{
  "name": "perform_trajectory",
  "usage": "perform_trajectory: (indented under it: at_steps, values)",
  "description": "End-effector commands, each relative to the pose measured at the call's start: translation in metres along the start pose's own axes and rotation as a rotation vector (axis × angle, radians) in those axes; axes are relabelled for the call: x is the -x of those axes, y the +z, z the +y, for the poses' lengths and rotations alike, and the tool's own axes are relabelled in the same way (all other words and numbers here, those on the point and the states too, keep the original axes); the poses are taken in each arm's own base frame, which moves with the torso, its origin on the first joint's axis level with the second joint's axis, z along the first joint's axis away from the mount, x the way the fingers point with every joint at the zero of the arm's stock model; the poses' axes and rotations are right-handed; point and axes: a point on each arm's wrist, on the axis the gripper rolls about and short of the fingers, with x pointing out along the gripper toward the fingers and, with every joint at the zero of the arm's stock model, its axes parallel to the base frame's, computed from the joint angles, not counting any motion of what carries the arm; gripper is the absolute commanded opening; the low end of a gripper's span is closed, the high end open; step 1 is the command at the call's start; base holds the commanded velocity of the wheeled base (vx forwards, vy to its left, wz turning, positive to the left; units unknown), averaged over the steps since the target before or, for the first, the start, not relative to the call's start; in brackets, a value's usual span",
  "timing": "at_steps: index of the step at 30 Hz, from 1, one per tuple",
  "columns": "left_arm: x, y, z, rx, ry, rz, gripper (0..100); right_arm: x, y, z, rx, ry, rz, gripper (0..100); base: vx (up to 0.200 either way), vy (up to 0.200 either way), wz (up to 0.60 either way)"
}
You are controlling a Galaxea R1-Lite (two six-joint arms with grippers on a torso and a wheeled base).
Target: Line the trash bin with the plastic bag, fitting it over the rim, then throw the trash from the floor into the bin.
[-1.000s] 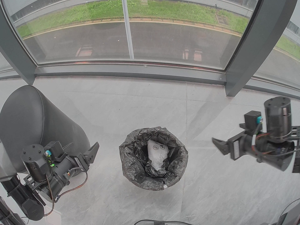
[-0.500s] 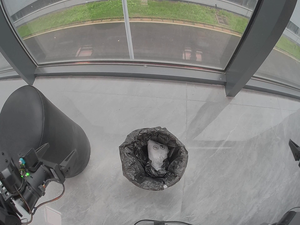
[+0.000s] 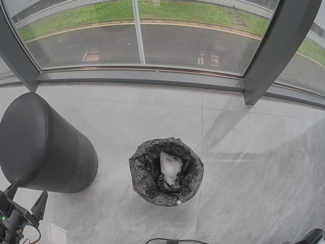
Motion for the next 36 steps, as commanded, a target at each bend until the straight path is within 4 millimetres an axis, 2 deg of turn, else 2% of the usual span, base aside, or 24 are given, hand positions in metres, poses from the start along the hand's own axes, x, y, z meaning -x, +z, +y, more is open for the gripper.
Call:
perform_trajectory:
  at_steps: [1, 10, 16, 22, 26, 29, 36]
  values:
    - [0.048, -0.029, 0.012, -0.014, 0.190, -0.165, 100, 0.001, -0.048, 0.007, -0.065, 0.121, -0.089, 100, 0.000, 0.000, 0.00]
    - [0.063, -0.049, 0.008, -0.093, 0.267, -0.186, 100, 0.002, -0.053, 0.011, -0.064, 0.318, -0.044, 100, 0.000, 0.000, 0.00]
    - [0.063, -0.050, 0.008, -0.001, 0.254, -0.191, 100, 0.003, -0.058, 0.013, 0.016, 0.423, -0.010, 100, 0.000, 0.000, 0.00]
    - [0.063, -0.050, 0.008, 0.052, 0.218, -0.199, 100, 0.003, -0.058, 0.013, -0.001, 0.419, -0.010, 100, 0.000, 0.000, 0.00]
    - [0.062, -0.051, 0.004, -0.014, 0.078, -0.182, 100, 0.003, -0.058, 0.013, 0.000, 0.420, -0.012, 100, 0.000, 0.000, 0.00]
    - [0.062, -0.053, 0.004, -0.073, 0.080, -0.157, 100, 0.003, -0.058, 0.013, -0.011, 0.414, -0.008, 100, 0.000, 0.000, 0.00]
    - [0.062, -0.051, 0.004, 0.000, 0.079, -0.169, 100, 0.003, -0.058, 0.013, -0.010, 0.413, -0.009, 100, 0.000, 0.000, 0.00]
